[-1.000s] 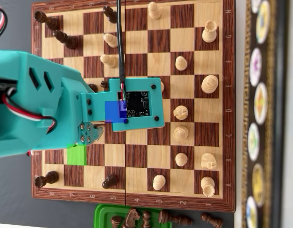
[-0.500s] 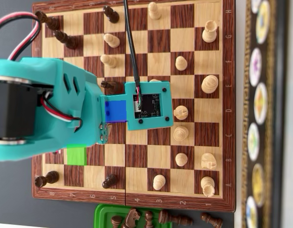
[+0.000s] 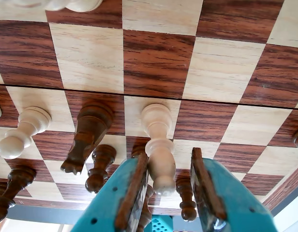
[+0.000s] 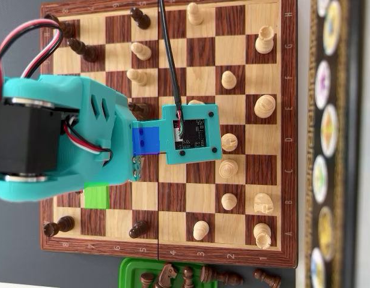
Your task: Play chess
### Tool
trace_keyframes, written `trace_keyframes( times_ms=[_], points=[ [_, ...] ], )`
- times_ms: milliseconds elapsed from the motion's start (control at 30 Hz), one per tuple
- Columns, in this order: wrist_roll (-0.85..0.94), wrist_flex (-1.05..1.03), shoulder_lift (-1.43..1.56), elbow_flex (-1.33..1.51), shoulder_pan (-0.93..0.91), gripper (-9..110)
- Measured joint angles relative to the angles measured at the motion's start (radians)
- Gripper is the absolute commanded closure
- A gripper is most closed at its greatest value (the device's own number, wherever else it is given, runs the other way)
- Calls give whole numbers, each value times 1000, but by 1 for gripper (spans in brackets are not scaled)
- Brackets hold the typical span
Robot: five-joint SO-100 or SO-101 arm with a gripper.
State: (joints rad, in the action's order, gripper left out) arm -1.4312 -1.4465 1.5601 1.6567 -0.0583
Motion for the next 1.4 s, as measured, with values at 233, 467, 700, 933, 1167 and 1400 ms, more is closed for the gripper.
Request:
trace_keyframes(
  times_ms=[233, 467, 700, 933, 1167, 1400],
  points=[
    [0, 0, 0, 0, 0, 95],
    [0, 0, 0, 0, 0, 95],
    [0, 0, 0, 0, 0, 99],
    [0, 0, 0, 0, 0, 99],
    [0, 0, 57, -5, 0, 99],
    [0, -2, 132, -5, -15, 99]
  ],
)
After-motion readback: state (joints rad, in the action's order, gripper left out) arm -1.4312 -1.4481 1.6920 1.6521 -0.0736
